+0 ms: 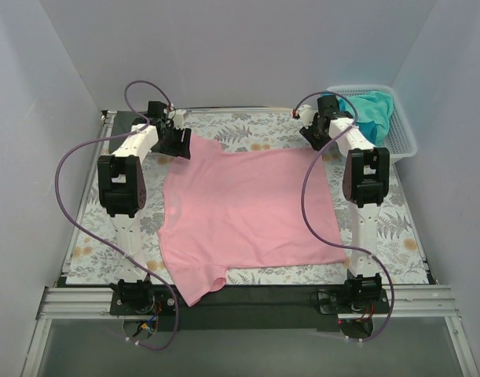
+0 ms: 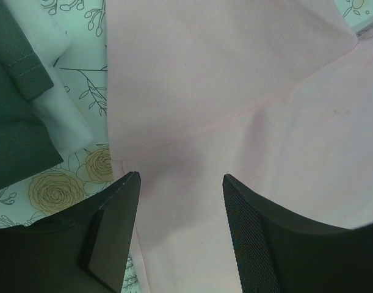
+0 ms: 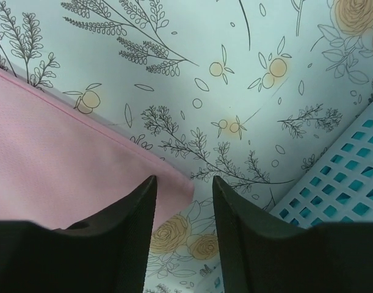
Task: Fold and stack the t-shirts
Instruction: Flatten the tshirt out
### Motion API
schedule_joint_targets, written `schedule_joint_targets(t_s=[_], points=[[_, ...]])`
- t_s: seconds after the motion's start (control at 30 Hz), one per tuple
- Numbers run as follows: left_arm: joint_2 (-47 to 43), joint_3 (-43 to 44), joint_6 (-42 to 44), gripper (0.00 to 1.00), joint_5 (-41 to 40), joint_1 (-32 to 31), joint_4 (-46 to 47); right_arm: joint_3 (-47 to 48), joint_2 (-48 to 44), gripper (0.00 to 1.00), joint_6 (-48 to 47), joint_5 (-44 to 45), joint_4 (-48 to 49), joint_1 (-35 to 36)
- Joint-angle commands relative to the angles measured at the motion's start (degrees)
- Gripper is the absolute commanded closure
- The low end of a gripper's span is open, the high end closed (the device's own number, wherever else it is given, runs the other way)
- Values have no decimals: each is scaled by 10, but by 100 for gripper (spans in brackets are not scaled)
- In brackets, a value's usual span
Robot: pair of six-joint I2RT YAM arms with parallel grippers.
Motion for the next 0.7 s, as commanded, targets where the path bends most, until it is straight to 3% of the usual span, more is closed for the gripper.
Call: schedule_joint_targets(t_s=[0.0,0.17,0.2,0.27,0.67], points=[[-51,9,5,47,-11,0,22,2,-6,64,-4,-6,18,-5],[-31,39,0,47,-25,0,31,-33,-16,77,-17,-19,17,-5],[-27,43,-3,46,-33,0,35,-37,-17,87,-18,-22,16,-5],[-12,58,-10,46,-41,0,46,-39,-17,97,-21,-25,13,-5],[58,101,8,51,-64,-1,59,-34,-39,99,-24,-49,10,-5]])
